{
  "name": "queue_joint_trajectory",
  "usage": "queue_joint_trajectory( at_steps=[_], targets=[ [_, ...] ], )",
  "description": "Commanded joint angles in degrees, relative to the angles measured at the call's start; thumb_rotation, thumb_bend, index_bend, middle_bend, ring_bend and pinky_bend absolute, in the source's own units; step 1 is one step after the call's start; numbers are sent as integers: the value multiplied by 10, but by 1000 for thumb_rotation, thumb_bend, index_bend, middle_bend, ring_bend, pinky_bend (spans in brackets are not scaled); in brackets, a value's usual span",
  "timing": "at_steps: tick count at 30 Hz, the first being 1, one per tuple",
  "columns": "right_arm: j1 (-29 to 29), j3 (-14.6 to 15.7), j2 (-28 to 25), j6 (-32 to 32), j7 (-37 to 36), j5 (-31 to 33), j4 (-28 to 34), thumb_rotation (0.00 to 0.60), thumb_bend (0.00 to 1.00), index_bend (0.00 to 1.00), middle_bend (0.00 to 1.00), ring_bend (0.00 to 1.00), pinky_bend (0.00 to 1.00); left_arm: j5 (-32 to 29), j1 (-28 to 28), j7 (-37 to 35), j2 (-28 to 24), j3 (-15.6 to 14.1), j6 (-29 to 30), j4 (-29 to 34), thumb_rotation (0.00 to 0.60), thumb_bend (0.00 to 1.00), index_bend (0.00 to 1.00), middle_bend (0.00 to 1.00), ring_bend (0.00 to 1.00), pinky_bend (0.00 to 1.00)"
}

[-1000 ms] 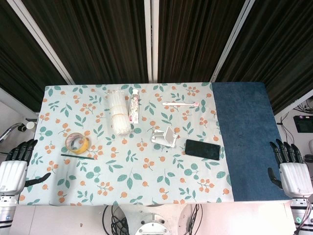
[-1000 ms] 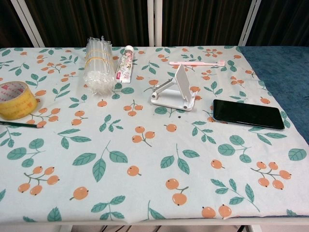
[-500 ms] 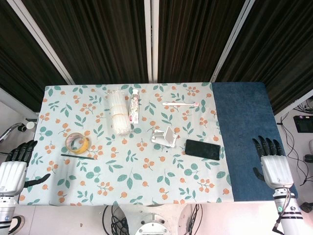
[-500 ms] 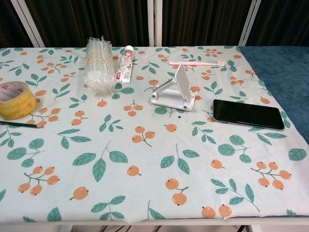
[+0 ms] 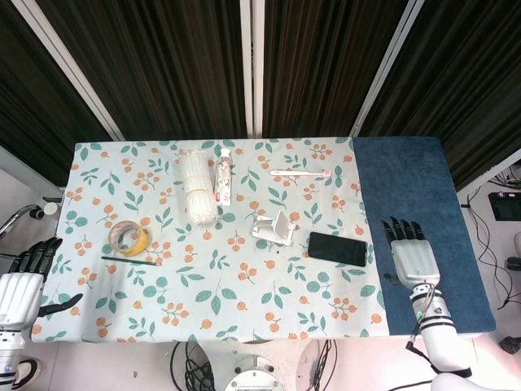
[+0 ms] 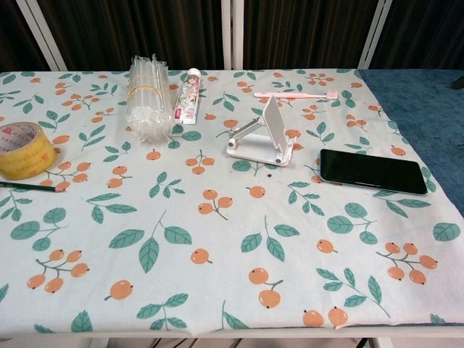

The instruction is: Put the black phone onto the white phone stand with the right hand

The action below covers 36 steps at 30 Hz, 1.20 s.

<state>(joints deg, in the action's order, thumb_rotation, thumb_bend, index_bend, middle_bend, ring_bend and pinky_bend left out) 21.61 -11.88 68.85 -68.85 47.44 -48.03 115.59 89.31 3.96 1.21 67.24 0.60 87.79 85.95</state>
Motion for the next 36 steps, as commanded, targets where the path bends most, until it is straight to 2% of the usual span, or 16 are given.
queue_joint_trajectory(
  at_steps=[1, 6, 16, 26, 36],
  targets=[
    [90, -46, 34, 12, 64, 167, 11, 600, 41, 0, 0, 0, 0, 1, 1, -3, 1, -1, -3, -3, 442, 24, 57, 89, 104, 189],
    [143, -58, 67, 5, 74, 279, -16, 600, 40, 0, 0, 0, 0, 4, 4, -9, 4, -2, -7, -8, 441, 21, 57, 89, 105, 189],
    [198, -59, 127, 1, 44, 343, -77, 600, 41, 0, 0, 0, 0, 7, 6, -7, 5, -2, -9, -9, 442, 21, 57, 89, 105, 189],
    [230, -51, 171, 2, 21, 377, -125, 600, 42, 7, 0, 0, 0, 5, 4, -9, 2, -6, -10, -9, 441, 21, 57, 89, 105, 189],
    [250, -34, 214, -7, 14, 369, -171, 600, 56, 111, 0, 0, 0, 4, -2, -17, 1, -8, -5, -16, 442, 21, 57, 89, 105, 189]
  ],
)
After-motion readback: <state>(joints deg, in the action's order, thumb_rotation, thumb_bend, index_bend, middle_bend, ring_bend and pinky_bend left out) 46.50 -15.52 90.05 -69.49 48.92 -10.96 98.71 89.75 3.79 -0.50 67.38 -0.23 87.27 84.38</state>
